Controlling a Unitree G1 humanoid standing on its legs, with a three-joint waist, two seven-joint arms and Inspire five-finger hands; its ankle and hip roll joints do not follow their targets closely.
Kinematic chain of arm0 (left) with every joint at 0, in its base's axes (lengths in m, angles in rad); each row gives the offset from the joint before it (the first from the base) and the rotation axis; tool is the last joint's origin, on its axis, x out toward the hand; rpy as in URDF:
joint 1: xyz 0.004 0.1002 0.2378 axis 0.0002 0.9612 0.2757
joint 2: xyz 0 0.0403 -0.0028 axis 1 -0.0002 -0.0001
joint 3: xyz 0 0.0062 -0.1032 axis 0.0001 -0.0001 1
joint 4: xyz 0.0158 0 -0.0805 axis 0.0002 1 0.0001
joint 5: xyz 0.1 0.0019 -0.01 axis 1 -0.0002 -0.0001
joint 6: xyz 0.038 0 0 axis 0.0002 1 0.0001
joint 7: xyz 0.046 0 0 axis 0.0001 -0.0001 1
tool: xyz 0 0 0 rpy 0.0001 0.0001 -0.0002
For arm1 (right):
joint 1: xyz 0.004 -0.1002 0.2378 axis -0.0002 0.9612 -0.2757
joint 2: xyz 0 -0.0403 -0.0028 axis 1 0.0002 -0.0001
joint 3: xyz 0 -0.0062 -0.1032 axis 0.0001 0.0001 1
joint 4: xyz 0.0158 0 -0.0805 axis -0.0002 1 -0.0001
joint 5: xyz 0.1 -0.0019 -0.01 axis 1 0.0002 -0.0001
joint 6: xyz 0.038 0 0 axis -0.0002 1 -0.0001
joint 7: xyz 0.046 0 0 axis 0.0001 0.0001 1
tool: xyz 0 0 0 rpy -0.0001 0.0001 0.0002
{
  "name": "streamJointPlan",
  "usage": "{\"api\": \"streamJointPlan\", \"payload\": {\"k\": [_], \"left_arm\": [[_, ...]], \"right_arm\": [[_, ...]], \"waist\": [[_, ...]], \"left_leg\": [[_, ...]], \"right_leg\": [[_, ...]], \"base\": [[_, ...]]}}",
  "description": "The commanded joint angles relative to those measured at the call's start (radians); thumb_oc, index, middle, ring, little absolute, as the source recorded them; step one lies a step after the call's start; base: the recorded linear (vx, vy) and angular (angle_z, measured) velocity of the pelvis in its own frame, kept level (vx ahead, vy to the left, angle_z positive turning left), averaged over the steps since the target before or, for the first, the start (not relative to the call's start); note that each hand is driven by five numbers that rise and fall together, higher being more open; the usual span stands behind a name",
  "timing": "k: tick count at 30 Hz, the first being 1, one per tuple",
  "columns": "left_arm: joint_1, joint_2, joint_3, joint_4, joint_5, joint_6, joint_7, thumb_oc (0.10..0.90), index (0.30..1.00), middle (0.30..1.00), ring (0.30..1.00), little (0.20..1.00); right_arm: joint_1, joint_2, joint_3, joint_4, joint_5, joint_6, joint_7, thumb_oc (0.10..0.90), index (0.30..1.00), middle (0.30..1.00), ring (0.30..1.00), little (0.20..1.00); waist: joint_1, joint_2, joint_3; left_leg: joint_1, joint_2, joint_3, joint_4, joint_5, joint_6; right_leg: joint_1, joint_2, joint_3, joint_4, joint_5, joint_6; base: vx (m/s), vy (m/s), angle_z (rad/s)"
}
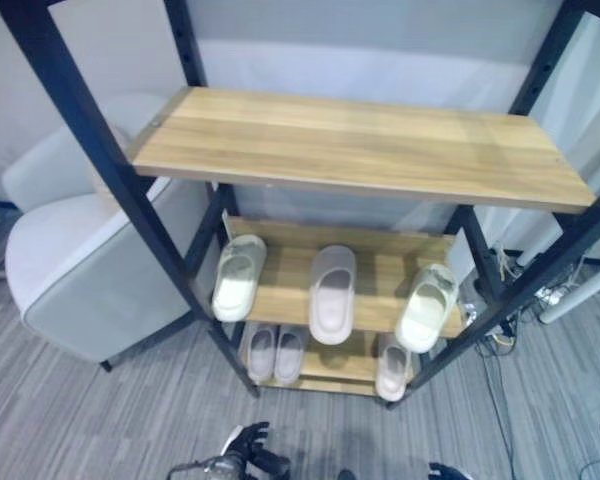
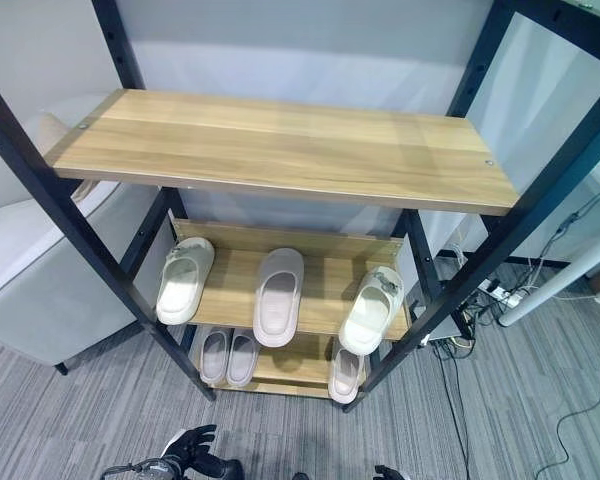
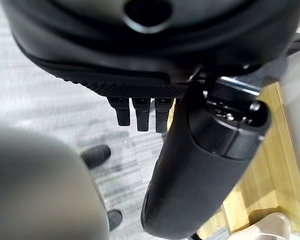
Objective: Arrange the slippers neatly on the shoe rack.
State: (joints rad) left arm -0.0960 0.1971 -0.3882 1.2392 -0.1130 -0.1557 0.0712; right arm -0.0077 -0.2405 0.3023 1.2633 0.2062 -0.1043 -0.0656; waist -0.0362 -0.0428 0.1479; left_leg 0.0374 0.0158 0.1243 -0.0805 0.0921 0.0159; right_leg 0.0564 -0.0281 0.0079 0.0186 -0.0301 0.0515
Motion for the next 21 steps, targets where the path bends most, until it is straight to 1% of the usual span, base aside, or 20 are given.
{"api": "streamJointPlan", "payload": {"k": [1, 2, 3, 4, 5, 6, 7, 8, 9, 11, 12, 13, 16, 17, 18, 20, 21], "left_arm": [[-0.022, 0.012, 0.000, -0.051, -0.028, -0.057, 0.017, 0.800, 0.900, 0.900, 0.900, 0.900], [-0.024, 0.028, 0.004, -0.110, -0.048, -0.070, 0.018, 0.800, 0.900, 0.900, 0.900, 0.900], [-0.024, 0.028, 0.003, -0.110, -0.048, -0.070, 0.018, 0.800, 0.900, 0.900, 0.900, 0.900], [-0.009, 0.040, 0.001, -0.206, -0.064, -0.080, 0.011, 0.800, 0.900, 0.900, 0.900, 0.900], [-0.008, 0.041, 0.001, -0.208, -0.064, -0.079, 0.011, 0.800, 0.900, 0.900, 0.900, 0.900], [0.013, 0.057, 0.003, -0.320, -0.069, -0.083, 0.005, 0.800, 0.900, 0.900, 0.900, 0.900], [0.014, 0.057, 0.003, -0.321, -0.069, -0.083, 0.005, 0.800, 0.900, 0.900, 0.900, 0.900], [0.060, 0.088, 0.010, -0.498, -0.089, -0.087, -0.019, 0.800, 0.900, 0.900, 0.900, 0.900], [0.063, 0.089, 0.010, -0.501, -0.089, -0.085, -0.019, 0.800, 0.900, 0.900, 0.900, 0.900], [0.116, 0.131, 0.030, -0.675, -0.092, -0.084, -0.047, 0.800, 0.900, 0.900, 0.900, 0.900], [0.145, 0.153, 0.040, -0.743, -0.088, -0.082, -0.058, 0.800, 0.900, 0.900, 0.900, 0.900], [0.183, 0.181, 0.062, -0.846, -0.078, -0.087, -0.068, 0.800, 0.900, 0.900, 0.900, 0.900], [0.223, 0.212, 0.086, -0.967, -0.066, -0.093, -0.082, 0.800, 0.900, 0.900, 0.900, 0.900], [0.223, 0.212, 0.086, -0.967, -0.066, -0.093, -0.082, 0.800, 0.900, 0.900, 0.900, 0.900], [0.234, 0.220, 0.094, -1.024, -0.073, -0.102, -0.091, 0.800, 0.900, 0.900, 0.900, 0.900], [0.242, 0.225, 0.099, -1.051, -0.084, -0.103, -0.097, 0.800, 0.900, 0.900, 0.900, 0.900], [0.244, 0.233, 0.103, -1.097, -0.101, -0.111, -0.106, 0.800, 0.900, 0.900, 0.900, 0.900]], "right_arm": [[-0.046, -0.007, 0.027, -0.030, 0.002, -0.034, 0.002, 0.800, 0.900, 0.900, 0.900, 0.900], [-0.042, -0.005, 0.021, -0.039, 0.001, -0.042, -0.001, 0.800, 0.900, 0.900, 0.900, 0.900], [-0.042, -0.004, 0.021, -0.039, 0.001, -0.042, -0.001, 0.800, 0.900, 0.900, 0.900, 0.900], [-0.030, -0.005, 0.011, -0.040, -0.002, -0.042, -0.004, 0.800, 0.900, 0.900, 0.900, 0.900], [-0.029, -0.004, 0.011, -0.040, -0.002, -0.042, -0.004, 0.800, 0.900, 0.900, 0.900, 0.900], [-0.022, -0.010, 0.005, -0.041, -0.001, -0.043, -0.007, 0.800, 0.900, 0.900, 0.900, 0.900], [-0.021, -0.010, 0.005, -0.041, -0.001, -0.043, -0.007, 0.800, 0.900, 0.900, 0.900, 0.900], [-0.011, -0.023, -0.006, -0.055, -0.006, -0.044, -0.011, 0.800, 0.900, 0.900, 0.900, 0.900], [-0.009, -0.023, -0.005, -0.055, -0.006, -0.044, -0.011, 0.800, 0.900, 0.900, 0.900, 0.900], [-0.002, -0.033, -0.019, -0.076, -0.014, -0.043, -0.010, 0.800, 0.900, 0.900, 0.900, 0.900], [0.002, -0.037, -0.026, -0.080, -0.019, -0.040, -0.010, 0.800, 0.900, 0.900, 0.900, 0.900], [0.005, -0.042, -0.036, -0.086, -0.026, -0.036, -0.009, 0.800, 0.900, 0.900, 0.900, 0.900], [0.005, -0.047, -0.044, -0.078, -0.037, -0.031, -0.010, 0.800, 0.900, 0.900, 0.900, 0.900], [0.005, -0.047, -0.044, -0.078, -0.037, -0.031, -0.010, 0.800, 0.900, 0.900, 0.900, 0.900], [0.004, -0.050, -0.045, -0.073, -0.042, -0.030, -0.011, 0.800, 0.900, 0.900, 0.900, 0.900], [0.002, -0.050, -0.042, -0.074, -0.043, -0.029, -0.011, 0.800, 0.900, 0.900, 0.900, 0.900], [0.001, -0.054, -0.041, -0.075, -0.044, -0.030, -0.010, 0.800, 0.900, 0.900, 0.900, 0.900]], "waist": [[0.042, -0.004, 0.005], [0.053, 0.007, 0.008], [0.052, 0.006, 0.008], [0.057, -0.002, 0.000], [0.056, -0.002, 0.001], [0.061, -0.004, -0.016], [0.061, -0.004, -0.016], [0.073, -0.002, -0.025], [0.072, -0.002, -0.027], [0.081, -0.001, -0.030], [0.083, 0.000, -0.033], [0.091, 0.002, -0.032], [0.100, 0.006, -0.031], [0.100, 0.006, -0.031], [0.107, 0.009, -0.029], [0.108, 0.009, -0.027], [0.115, 0.012, -0.025]], "left_leg": [[-0.003, 0.000, -0.078, 0.041, -0.104, -0.018], [-0.007, 0.005, -0.066, 0.029, -0.094, -0.019], [-0.006, 0.005, -0.067, 0.029, -0.094, -0.019], [0.001, -0.009, -0.074, 0.023, -0.092, -0.023], [0.002, -0.010, -0.075, 0.023, -0.092, -0.023], [0.003, -0.013, -0.076, 0.019, -0.088, -0.028], [0.003, -0.013, -0.077, 0.019, -0.088, -0.028], [-0.009, -0.013, -0.072, 0.023, -0.075, -0.033], [-0.001, -0.013, -0.073, 0.018, -0.083, -0.034], [-0.007, -0.013, -0.077, 0.018, -0.074, -0.034], [-0.005, -0.011, -0.081, 0.018, -0.073, -0.035], [-0.003, -0.010, -0.090, 0.018, -0.071, -0.038], [0.003, -0.008, -0.106, 0.020, -0.072, -0.042], [0.003, -0.008, -0.106, 0.020, -0.072, -0.042], [0.005, -0.007, -0.116, 0.024, -0.072, -0.045], [0.004, -0.006, -0.121, 0.027, -0.071, -0.047], [0.003, -0.005, -0.130, 0.033, -0.071, -0.051]], "right_leg": [[-0.091, -0.069, -0.063, 0.098, 0.037, 0.075], [-0.093, -0.076, -0.119, 0.143, 0.017, 0.081], [-0.092, -0.076, -0.120, 0.144, 0.016, 0.081], [-0.053, -0.086, -0.151, 0.082, 0.014, 0.069], [-0.051, -0.086, -0.152, 0.080, 0.014, 0.069], [-0.025, -0.075, -0.147, 0.033, 0.014, 0.060], [-0.025, -0.075, -0.147, 0.032, 0.014, 0.060], [-0.011, -0.070, -0.153, -0.011, 0.032, 0.056], [-0.004, -0.069, -0.154, -0.013, 0.024, 0.057], [0.006, -0.065, -0.157, -0.035, 0.037, 0.055], [0.013, -0.063, -0.161, -0.044, 0.038, 0.054], [0.025, -0.059, -0.163, -0.049, 0.037, 0.052], [0.040, -0.056, -0.170, -0.051, 0.031, 0.048], [0.041, -0.056, -0.170, -0.051, 0.031, 0.048], [0.047, -0.054, -0.177, -0.049, 0.025, 0.044], [0.051, -0.054, -0.183, -0.048, 0.023, 0.042], [0.057, -0.052, -0.191, -0.046, 0.018, 0.039]], "base": [[-0.17, 0.085, -0.43], [-0.09, 0.029, -0.21], [-0.09, 0.001, -0.19], [0.00, -0.029, -0.12], [0.00, -0.052, 0.04], [0.00, -0.024, 0.22], [-0.06, -0.056, 0.28], [-0.02, -0.034, 0.16], [-0.02, -0.056, 0.07], [-0.03, -0.051, 0.00], [-0.06, -0.075, 0.01], [-0.02, -0.068, 0.05], [0.00, -0.045, 0.14], [0.00, -0.035, 0.20], [-0.01, -0.036, 0.16], [-0.01, -0.038, 0.12], [0.00, -0.023, 0.08]]}}
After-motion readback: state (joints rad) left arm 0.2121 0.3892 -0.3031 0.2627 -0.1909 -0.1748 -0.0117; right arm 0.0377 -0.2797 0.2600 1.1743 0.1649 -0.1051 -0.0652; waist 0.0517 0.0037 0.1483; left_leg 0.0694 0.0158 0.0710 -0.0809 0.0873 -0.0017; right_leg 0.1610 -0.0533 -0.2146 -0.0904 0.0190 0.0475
